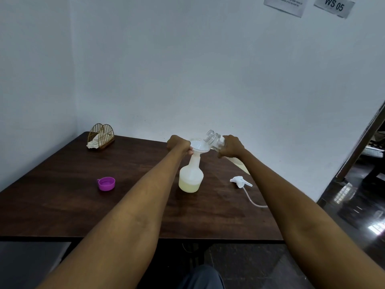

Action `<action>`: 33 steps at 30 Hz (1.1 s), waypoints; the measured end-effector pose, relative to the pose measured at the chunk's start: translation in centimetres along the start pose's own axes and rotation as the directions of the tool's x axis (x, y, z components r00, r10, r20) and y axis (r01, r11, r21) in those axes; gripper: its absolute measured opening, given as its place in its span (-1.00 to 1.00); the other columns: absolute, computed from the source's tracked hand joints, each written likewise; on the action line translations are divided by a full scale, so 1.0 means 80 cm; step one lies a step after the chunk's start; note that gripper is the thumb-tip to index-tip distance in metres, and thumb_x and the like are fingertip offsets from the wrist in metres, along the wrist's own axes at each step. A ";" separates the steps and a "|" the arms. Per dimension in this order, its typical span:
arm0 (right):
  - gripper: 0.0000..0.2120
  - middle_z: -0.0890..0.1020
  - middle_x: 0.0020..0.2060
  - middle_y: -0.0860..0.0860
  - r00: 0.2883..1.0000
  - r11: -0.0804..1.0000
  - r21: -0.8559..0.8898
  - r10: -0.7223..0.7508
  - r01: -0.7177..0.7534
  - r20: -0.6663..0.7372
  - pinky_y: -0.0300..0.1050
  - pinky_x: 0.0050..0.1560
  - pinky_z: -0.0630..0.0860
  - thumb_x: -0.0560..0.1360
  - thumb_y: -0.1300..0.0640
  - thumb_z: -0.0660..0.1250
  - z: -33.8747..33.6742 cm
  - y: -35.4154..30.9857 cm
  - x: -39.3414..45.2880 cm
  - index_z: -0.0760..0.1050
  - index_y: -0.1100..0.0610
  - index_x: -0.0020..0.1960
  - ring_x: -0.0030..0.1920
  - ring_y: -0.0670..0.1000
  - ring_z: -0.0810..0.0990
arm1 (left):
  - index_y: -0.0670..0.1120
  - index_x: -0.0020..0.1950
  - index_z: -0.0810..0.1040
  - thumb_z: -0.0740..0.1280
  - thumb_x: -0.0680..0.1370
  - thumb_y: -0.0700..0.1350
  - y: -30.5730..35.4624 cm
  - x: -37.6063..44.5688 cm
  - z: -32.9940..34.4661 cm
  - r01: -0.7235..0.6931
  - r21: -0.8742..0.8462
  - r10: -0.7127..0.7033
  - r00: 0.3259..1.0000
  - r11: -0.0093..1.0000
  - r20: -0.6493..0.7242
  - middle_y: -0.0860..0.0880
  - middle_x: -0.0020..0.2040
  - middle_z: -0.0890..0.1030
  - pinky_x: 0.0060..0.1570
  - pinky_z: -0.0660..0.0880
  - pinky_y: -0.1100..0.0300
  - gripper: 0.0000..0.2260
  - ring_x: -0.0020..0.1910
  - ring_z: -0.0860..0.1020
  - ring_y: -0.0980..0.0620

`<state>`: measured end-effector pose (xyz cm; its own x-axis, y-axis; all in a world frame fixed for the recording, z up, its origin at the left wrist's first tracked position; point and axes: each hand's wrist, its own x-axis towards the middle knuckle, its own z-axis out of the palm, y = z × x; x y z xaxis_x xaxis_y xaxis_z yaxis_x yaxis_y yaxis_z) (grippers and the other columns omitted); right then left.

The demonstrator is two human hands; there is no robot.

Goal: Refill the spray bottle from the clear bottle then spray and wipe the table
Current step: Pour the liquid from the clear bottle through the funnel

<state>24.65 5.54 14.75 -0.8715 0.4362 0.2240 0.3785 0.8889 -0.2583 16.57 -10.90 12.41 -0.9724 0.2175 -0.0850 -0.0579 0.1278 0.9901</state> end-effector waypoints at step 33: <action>-0.71 0.51 -0.32 0.01 0.994 0.919 0.394 0.053 -0.012 -0.094 -0.30 -0.36 0.32 0.22 0.22 0.50 0.015 0.024 -0.034 0.37 0.06 -0.38 -0.27 -0.01 0.46 | -0.30 -0.07 0.55 0.31 0.51 -0.35 -0.008 -0.016 0.001 0.030 -0.123 -0.025 0.999 0.992 0.040 -0.14 -0.38 0.53 -0.40 0.60 0.18 -0.96 -0.48 0.50 0.03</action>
<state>27.39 5.87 12.52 -0.8171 0.4938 0.2974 0.2349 0.7564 -0.6105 17.90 -11.21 11.87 -0.9606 0.2532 -0.1143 -0.1143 0.0147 0.9933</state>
